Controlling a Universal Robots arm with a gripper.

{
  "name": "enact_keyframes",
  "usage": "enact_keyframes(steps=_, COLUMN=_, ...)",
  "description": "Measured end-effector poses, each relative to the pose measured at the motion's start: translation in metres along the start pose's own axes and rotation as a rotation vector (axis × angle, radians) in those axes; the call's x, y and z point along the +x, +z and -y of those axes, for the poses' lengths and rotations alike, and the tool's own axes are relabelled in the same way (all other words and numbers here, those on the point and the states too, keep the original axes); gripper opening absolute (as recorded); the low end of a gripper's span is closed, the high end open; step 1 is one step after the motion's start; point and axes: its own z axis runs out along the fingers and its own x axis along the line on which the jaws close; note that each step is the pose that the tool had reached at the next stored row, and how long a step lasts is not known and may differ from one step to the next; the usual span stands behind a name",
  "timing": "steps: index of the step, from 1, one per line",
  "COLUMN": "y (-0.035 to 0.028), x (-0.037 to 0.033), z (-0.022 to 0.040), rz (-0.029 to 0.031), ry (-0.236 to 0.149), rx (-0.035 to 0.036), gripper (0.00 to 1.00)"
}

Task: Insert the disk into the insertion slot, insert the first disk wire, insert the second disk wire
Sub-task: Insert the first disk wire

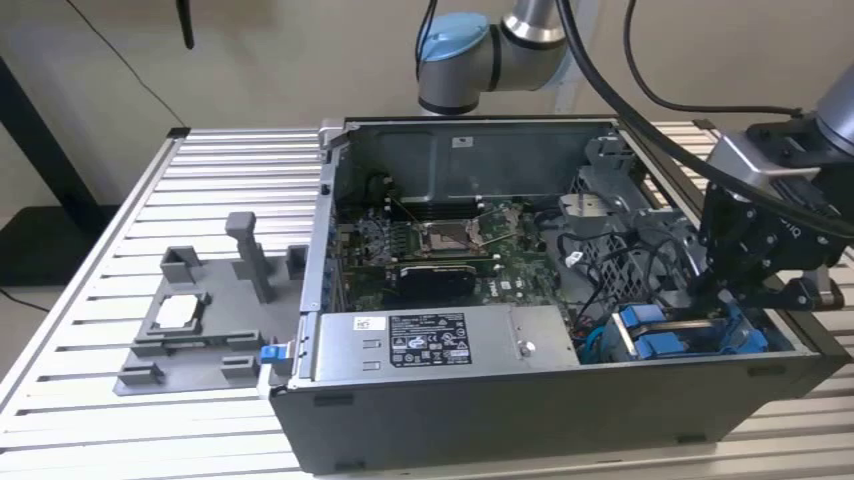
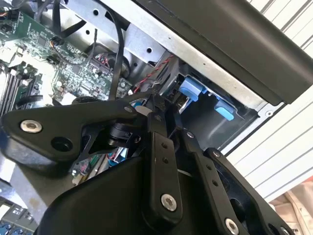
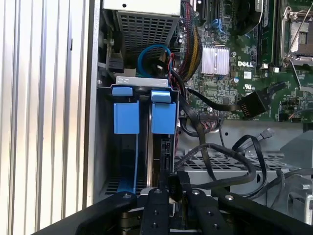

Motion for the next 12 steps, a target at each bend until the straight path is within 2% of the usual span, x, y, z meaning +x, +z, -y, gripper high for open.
enact_keyframes(steps=4, y=-0.0002, x=0.0025, z=-0.0001, rz=0.0015, ry=0.0, rx=0.0001, gripper=0.2)
enact_keyframes(steps=12, y=0.0008, x=0.0027, z=0.0002, rz=0.0034, ry=-0.001, rx=0.0001, gripper=0.2)
